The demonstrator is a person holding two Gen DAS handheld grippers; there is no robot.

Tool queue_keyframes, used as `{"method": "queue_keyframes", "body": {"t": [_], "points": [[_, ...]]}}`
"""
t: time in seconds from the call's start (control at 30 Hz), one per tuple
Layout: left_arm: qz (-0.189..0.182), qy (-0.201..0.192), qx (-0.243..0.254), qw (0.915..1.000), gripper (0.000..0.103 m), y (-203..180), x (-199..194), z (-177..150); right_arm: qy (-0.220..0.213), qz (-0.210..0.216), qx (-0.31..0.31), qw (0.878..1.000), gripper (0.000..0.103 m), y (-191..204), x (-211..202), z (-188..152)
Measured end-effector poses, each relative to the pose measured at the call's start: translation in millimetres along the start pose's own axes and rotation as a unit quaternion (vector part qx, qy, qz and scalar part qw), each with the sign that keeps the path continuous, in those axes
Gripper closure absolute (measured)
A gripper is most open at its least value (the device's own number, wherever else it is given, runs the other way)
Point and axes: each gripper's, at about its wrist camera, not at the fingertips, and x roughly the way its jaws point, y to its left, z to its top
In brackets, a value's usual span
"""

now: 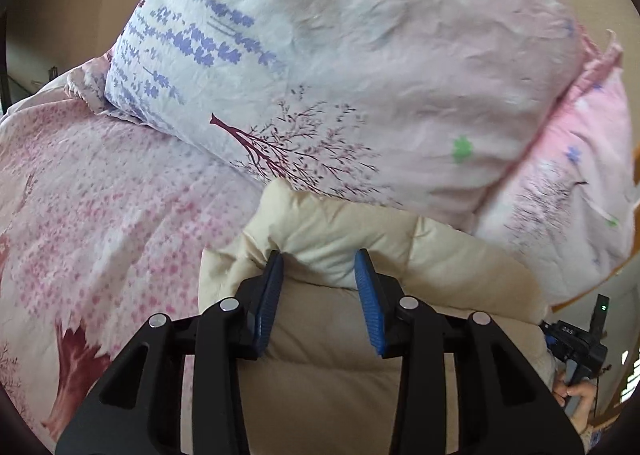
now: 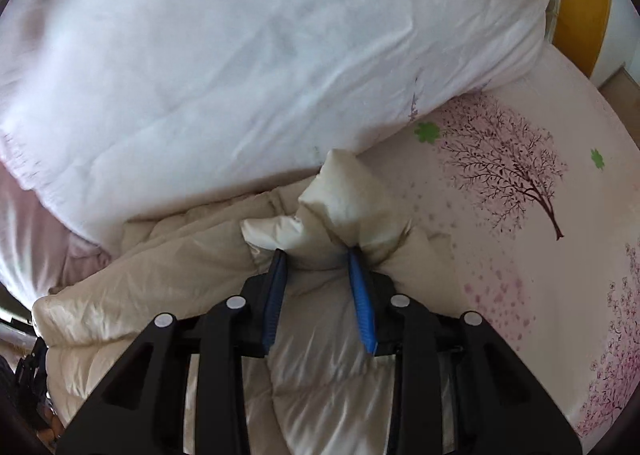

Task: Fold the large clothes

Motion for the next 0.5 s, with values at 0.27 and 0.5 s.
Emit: {"method": "queue_keyframes", "body": {"t": [0.27, 0.5], "points": [[-0.053, -0.005, -0.003, 0.9986, 0.061, 9, -42, -19, -0.035, 0.072, -0.033, 0.996, 0.063, -21, -57, -38], [-0.040, -0.003, 0.020, 0.9990, 0.057, 19, -75, -54, -0.022, 0.097, -0.067, 0.993, 0.063, -34, -79, -79]]}}
